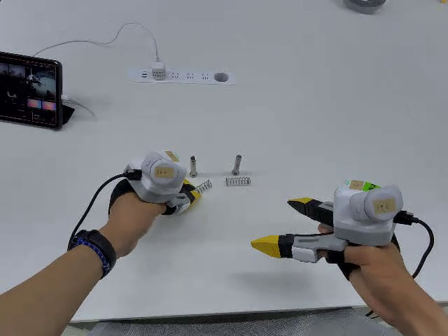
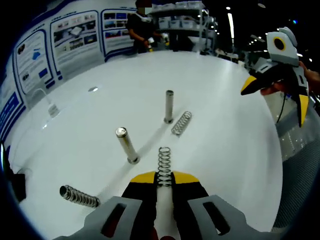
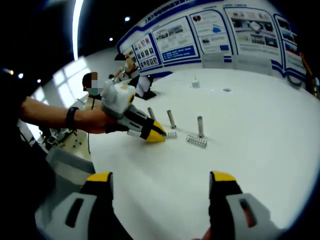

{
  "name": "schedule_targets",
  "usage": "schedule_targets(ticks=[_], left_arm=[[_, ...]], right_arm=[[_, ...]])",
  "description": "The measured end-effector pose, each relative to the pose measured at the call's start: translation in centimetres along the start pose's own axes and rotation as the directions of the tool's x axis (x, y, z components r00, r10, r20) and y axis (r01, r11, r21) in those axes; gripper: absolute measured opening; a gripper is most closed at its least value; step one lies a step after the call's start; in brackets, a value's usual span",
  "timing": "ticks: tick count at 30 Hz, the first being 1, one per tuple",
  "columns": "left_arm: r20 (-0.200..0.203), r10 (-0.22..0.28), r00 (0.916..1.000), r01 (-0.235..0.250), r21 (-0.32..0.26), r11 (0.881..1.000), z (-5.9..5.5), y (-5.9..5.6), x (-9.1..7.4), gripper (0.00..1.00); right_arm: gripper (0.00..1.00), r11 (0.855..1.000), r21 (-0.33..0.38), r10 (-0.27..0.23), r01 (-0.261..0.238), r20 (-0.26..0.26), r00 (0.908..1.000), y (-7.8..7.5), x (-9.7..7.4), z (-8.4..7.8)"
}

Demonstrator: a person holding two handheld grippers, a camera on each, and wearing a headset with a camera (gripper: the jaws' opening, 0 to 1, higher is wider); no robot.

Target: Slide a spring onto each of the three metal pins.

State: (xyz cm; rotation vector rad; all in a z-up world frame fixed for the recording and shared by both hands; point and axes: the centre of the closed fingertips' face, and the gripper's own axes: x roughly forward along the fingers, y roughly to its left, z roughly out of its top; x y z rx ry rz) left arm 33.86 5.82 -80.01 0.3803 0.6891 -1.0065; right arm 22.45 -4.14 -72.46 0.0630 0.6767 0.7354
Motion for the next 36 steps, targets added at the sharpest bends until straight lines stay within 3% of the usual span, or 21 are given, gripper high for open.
schedule_targets(ticks=[4, 14, 22, 26, 36], left_arm=[[0.006, 0.017, 0.9998, -0.016, -0.090, 0.996, -0.4, 0.0, -0.4, 0.10], [0.026, 0.043, 0.9987, -0.039, -0.147, 0.988, -2.4, -0.5, -2.3, 0.10], [0.024, 0.066, 0.9975, -0.062, -0.165, 0.984, -3.8, -0.4, -4.0, 0.10], [0.021, 0.060, 0.9980, -0.056, -0.152, 0.987, -4.3, -0.9, -4.7, 0.10], [0.045, 0.055, 0.9975, -0.050, -0.117, 0.992, -4.4, -2.3, -6.8, 0.10]], right_arm=[[0.80, 1.000, -0.003, 0.008, -0.008, -0.006, 0.9999, 0.2, 0.3, -0.1], [0.79, 0.999, -0.008, 0.032, -0.033, -0.011, 0.9994, 1.0, 1.0, -0.2], [0.79, 0.999, -0.008, 0.039, -0.039, -0.013, 0.9992, 1.3, 1.1, -0.1], [0.78, 0.999, -0.009, 0.050, -0.050, -0.013, 0.9987, 1.6, 1.2, -0.1], [0.77, 0.997, -0.004, 0.071, -0.071, -0.012, 0.9974, 2.1, 1.8, 0.0]])
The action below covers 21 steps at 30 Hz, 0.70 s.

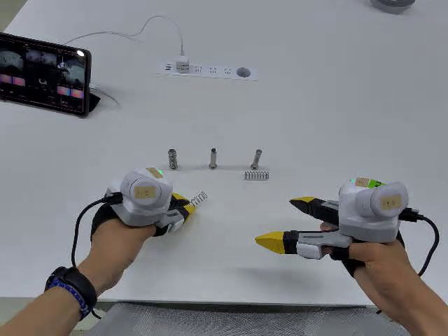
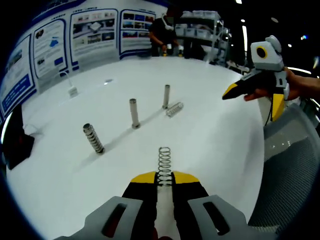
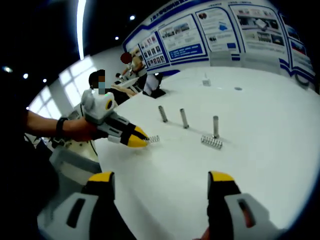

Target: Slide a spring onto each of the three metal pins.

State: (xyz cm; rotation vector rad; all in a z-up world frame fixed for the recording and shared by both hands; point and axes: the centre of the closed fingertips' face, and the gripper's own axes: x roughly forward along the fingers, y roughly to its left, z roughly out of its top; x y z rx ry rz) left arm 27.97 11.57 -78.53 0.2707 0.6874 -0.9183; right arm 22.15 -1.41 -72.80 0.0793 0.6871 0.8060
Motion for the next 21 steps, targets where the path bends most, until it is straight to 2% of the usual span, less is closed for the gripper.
schedule_targets(ticks=[9, 21], left_arm=[[0.010, -0.007, 0.9999, 0.006, 0.031, 0.999, -0.1, -1.2, -2.1, 0.10], [0.036, -0.022, 0.9991, 0.019, 0.071, 0.997, 0.8, -2.8, -4.5, 0.10]], right_arm=[[0.77, 0.999, -0.001, 0.040, -0.040, -0.007, 0.9992, 0.7, 0.6, 0.3], [0.74, 0.994, -0.018, 0.105, -0.106, -0.007, 0.9944, 1.9, 1.6, 1.3]])
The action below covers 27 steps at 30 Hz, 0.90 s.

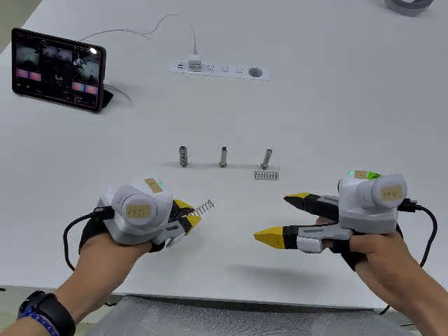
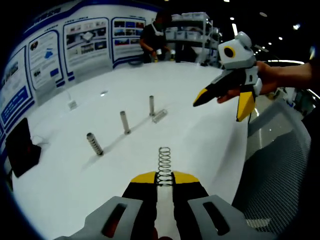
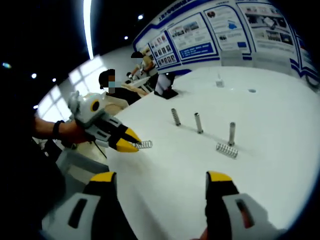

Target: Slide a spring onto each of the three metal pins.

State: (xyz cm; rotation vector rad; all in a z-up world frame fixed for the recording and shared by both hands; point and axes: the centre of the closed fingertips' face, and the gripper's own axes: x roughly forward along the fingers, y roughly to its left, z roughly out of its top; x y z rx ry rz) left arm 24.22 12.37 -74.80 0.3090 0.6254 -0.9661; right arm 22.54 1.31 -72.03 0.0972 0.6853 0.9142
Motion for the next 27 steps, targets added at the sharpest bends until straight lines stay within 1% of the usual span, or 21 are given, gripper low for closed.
schedule_targets(ticks=[6, 10, 15, 17, 21, 23, 27], left_arm=[[0.012, -0.008, 0.9999, 0.007, 0.016, 1.000, 0.7, -0.4, -0.6, 0.10], [0.020, -0.011, 0.9997, 0.011, 0.026, 1.000, 1.1, -0.7, -0.8, 0.10], [0.025, -0.025, 0.9994, 0.024, 0.036, 0.999, 1.4, -1.5, -0.8, 0.10], [0.029, -0.033, 0.9990, 0.032, 0.041, 0.999, 1.7, -1.9, -0.8, 0.10], [0.036, -0.054, 0.9979, 0.052, 0.060, 0.997, 2.5, -3.0, -0.6, 0.10], [0.040, -0.066, 0.9970, 0.063, 0.073, 0.995, 3.0, -3.7, -0.5, 0.10], [0.047, -0.087, 0.9951, 0.082, 0.091, 0.993, 3.7, -4.7, -0.2, 0.10]], right_arm=[[0.71, 1.000, 0.002, 0.030, -0.030, 0.006, 0.9995, 0.8, 0.5, 0.3], [0.69, 0.999, 0.019, 0.045, -0.045, 0.006, 0.9990, 1.1, 0.8, 0.2], [0.68, 0.997, 0.038, 0.063, -0.064, 0.021, 0.9978, 1.4, 0.9, 0.4], [0.67, 0.996, 0.045, 0.070, -0.072, 0.030, 0.9971, 1.5, 1.0, 0.5], [0.61, 0.992, 0.076, 0.093, -0.098, 0.075, 0.9929, 1.8, 1.1, 1.3], [0.58, 0.991, 0.086, 0.094, -0.102, 0.094, 0.9911, 1.7, 1.1, 1.6], [0.55, 0.988, 0.104, 0.105, -0.117, 0.115, 0.9878, 1.9, 1.1, 1.9]])
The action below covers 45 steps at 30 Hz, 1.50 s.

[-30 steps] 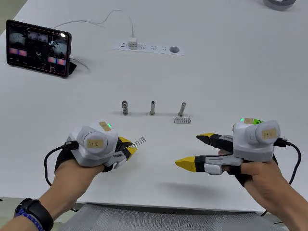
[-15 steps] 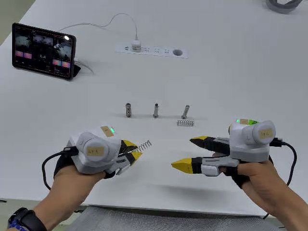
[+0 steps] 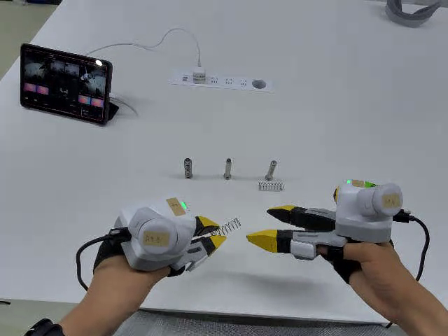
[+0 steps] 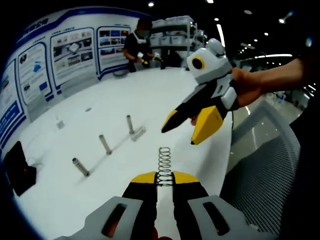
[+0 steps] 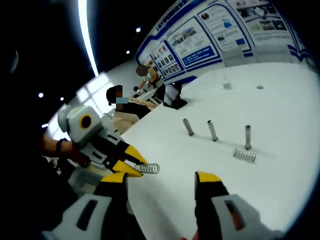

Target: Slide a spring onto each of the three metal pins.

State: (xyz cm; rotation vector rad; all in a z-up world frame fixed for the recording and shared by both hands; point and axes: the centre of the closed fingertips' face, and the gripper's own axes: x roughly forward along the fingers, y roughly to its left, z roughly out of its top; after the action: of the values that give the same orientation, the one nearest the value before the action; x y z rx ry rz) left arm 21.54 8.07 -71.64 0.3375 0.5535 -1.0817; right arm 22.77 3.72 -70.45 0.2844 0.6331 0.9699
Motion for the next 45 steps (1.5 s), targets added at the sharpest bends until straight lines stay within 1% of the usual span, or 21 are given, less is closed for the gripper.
schedule_targets(ticks=[4, 11, 13, 15, 18, 20, 22, 27, 35, 37, 38, 39, 43, 45], left_arm=[[0.011, -0.014, 0.9998, 0.014, 0.021, 1.000, 0.9, -0.5, 0.3, 0.10], [0.022, -0.028, 0.9994, 0.027, 0.047, 0.999, 1.7, -0.9, 0.6, 0.10], [0.024, -0.030, 0.9993, 0.029, 0.051, 0.998, 1.9, -0.9, 0.6, 0.10], [0.026, -0.033, 0.9991, 0.031, 0.055, 0.998, 2.0, -1.0, 0.6, 0.10], [0.028, -0.033, 0.9990, 0.032, 0.063, 0.997, 2.2, -0.9, 0.7, 0.10], [0.030, -0.031, 0.9991, 0.029, 0.065, 0.997, 2.3, -0.8, 0.8, 0.10], [0.031, -0.031, 0.9990, 0.029, 0.058, 0.998, 2.3, -0.7, 1.0, 0.10], [0.037, -0.030, 0.9989, 0.028, 0.055, 0.998, 2.6, -0.6, 0.9, 0.10], [0.035, -0.037, 0.9987, 0.034, 0.066, 0.997, 2.8, -0.3, 1.2, 0.10], [0.035, -0.047, 0.9983, 0.044, 0.070, 0.997, 2.9, -0.3, 1.2, 0.10], [0.038, -0.051, 0.9980, 0.048, 0.072, 0.996, 3.0, -0.3, 1.2, 0.10], [0.036, -0.054, 0.9979, 0.052, 0.070, 0.996, 3.0, -0.1, 1.3, 0.10], [0.031, -0.064, 0.9975, 0.061, 0.091, 0.994, 3.3, 0.1, 1.4, 0.09], [0.026, -0.068, 0.9974, 0.065, 0.103, 0.993, 3.4, 0.1, 1.5, 0.09]], right_arm=[[0.50, 1.000, 0.014, 0.021, -0.022, 0.019, 0.9996, 0.4, 0.0, 0.3], [0.36, 0.998, 0.034, 0.054, -0.056, 0.051, 0.9972, 1.0, 0.0, 0.7], [0.30, 0.997, 0.040, 0.059, -0.062, 0.058, 0.9965, 1.1, 0.0, 0.8], [0.26, 0.996, 0.051, 0.073, -0.077, 0.073, 0.9947, 1.3, 0.0, 1.1], [0.22, 0.995, 0.053, 0.080, -0.083, 0.067, 0.9946, 1.3, 0.2, 1.1], [0.19, 0.996, 0.044, 0.074, -0.076, 0.046, 0.9962, 1.2, 0.5, 0.7], [0.19, 0.997, 0.042, 0.068, -0.070, 0.046, 0.9966, 1.1, 0.5, 0.7], [0.15, 0.996, 0.045, 0.080, -0.083, 0.066, 0.9946, 1.1, 0.1, 1.6], [0.13, 0.995, 0.025, 0.098, -0.100, 0.061, 0.9933, 1.3, 0.0, 2.3], [0.13, 0.994, 0.011, 0.105, -0.105, 0.056, 0.9929, 1.6, 0.0, 2.7], [0.13, 0.994, 0.003, 0.105, -0.105, 0.048, 0.9933, 1.7, 0.0, 2.7], [0.13, 0.995, -0.028, 0.098, -0.097, 0.024, 0.9949, 1.6, 0.0, 2.6], [0.13, 0.992, -0.073, 0.104, -0.104, -0.006, 0.9946, 2.0, 0.1, 3.1], [0.13, 0.986, -0.125, 0.102, -0.109, -0.056, 0.9932, 2.0, 0.0, 3.1]])
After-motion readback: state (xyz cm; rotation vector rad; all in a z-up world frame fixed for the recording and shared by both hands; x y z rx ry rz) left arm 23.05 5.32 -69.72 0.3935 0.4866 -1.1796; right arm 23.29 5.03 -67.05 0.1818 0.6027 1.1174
